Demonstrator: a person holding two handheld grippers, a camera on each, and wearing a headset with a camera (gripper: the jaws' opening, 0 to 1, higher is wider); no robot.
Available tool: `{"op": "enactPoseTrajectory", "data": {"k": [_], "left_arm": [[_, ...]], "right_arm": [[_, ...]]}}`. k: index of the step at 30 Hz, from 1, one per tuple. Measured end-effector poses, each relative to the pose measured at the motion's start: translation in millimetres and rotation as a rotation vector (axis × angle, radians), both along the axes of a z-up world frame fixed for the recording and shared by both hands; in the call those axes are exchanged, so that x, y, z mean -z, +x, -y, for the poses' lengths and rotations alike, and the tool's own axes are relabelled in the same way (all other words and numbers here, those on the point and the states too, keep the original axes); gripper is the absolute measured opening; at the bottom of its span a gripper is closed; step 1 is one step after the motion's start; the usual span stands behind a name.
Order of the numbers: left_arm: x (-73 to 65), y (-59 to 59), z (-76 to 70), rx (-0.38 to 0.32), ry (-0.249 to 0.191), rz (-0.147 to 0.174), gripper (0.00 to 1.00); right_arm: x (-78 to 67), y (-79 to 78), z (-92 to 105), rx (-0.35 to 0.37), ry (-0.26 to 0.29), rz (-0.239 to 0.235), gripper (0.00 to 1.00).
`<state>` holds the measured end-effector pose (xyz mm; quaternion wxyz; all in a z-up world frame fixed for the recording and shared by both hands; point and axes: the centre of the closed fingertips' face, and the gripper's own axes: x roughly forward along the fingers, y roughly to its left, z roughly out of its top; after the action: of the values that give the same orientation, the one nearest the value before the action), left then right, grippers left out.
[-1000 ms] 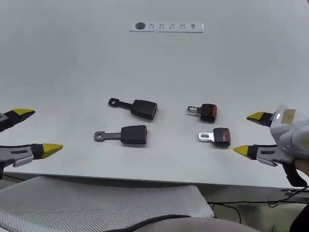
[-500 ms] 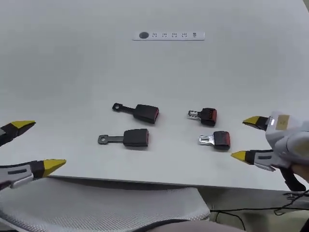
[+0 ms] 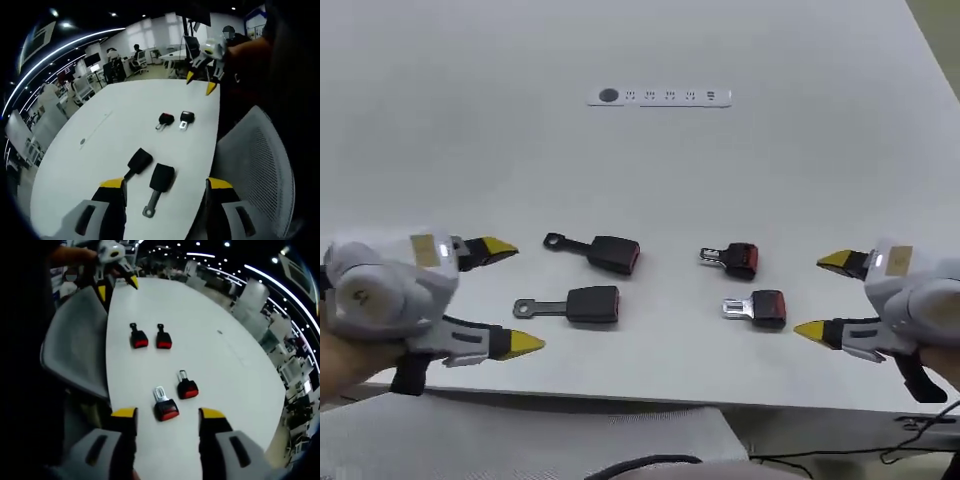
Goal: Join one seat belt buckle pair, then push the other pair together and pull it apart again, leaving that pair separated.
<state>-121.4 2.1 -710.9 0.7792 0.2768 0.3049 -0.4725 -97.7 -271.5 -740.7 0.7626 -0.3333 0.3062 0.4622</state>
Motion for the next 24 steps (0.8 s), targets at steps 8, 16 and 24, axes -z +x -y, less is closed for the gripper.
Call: {"op": "enactPoseTrajectory", "data": {"k": [8,16,24], "left_arm": [[36.7,9.5,6.3,0.071,0.041,-0.036,0.60],[77.6,26.3,3.1,0.089,0.061,-0.057,0.52],[108.5,38.8,4.3,0.071,0.064,-0.083,0.49]], "right_arm": [[14.3,2.9,-2.4,0.007,0.004,-0.036,0.48],[40.5,10.6,-5.8,-0.030,-0.016,-0.065,0.44],[73.4,14.8,-5.2,-0.108,-0.090,-0.107,0.41]]}}
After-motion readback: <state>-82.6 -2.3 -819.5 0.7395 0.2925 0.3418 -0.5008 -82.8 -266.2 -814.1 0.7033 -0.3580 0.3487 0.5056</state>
